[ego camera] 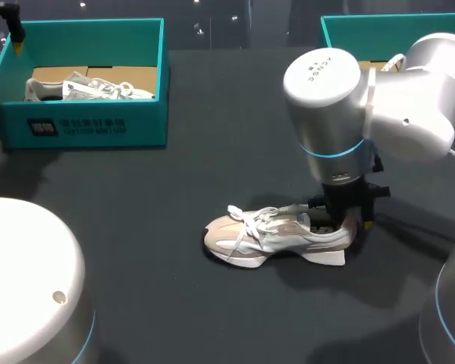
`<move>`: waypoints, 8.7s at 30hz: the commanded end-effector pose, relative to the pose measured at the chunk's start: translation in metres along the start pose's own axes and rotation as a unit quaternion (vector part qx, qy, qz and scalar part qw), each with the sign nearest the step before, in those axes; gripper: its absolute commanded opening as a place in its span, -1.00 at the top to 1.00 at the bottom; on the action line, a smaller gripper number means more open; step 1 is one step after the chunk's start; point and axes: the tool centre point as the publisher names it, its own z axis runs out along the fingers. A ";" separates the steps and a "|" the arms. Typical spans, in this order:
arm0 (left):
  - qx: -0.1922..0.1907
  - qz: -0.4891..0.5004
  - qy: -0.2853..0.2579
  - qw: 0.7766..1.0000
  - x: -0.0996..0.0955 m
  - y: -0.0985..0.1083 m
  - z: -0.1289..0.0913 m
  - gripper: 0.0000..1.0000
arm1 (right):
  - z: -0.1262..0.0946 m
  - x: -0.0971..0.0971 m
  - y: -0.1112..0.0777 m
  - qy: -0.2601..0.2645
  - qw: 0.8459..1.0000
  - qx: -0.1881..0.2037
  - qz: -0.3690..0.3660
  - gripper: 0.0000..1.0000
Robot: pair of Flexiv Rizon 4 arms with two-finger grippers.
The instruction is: Take the shoe out of the shoebox, open the shoe tongue, remove and reinsert the insole, then place the shoe into the shoebox
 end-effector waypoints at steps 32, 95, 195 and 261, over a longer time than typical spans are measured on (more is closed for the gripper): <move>-0.001 0.001 0.000 1.000 0.001 -0.001 0.000 -1.00 | -0.096 -0.032 -0.017 0.198 0.927 -0.166 -0.271 -1.00; -0.001 0.001 0.000 1.000 0.001 -0.001 0.000 -1.00 | -0.013 -0.078 -0.025 0.452 0.574 -0.525 -0.437 -1.00; -0.001 0.001 0.000 1.000 0.001 -0.001 0.000 -1.00 | 0.018 -0.022 -0.003 0.461 0.564 -0.514 -0.453 -1.00; -0.001 0.001 0.000 1.000 0.001 -0.001 0.000 -1.00 | 0.024 0.060 0.005 0.472 0.560 -0.503 -0.459 -1.00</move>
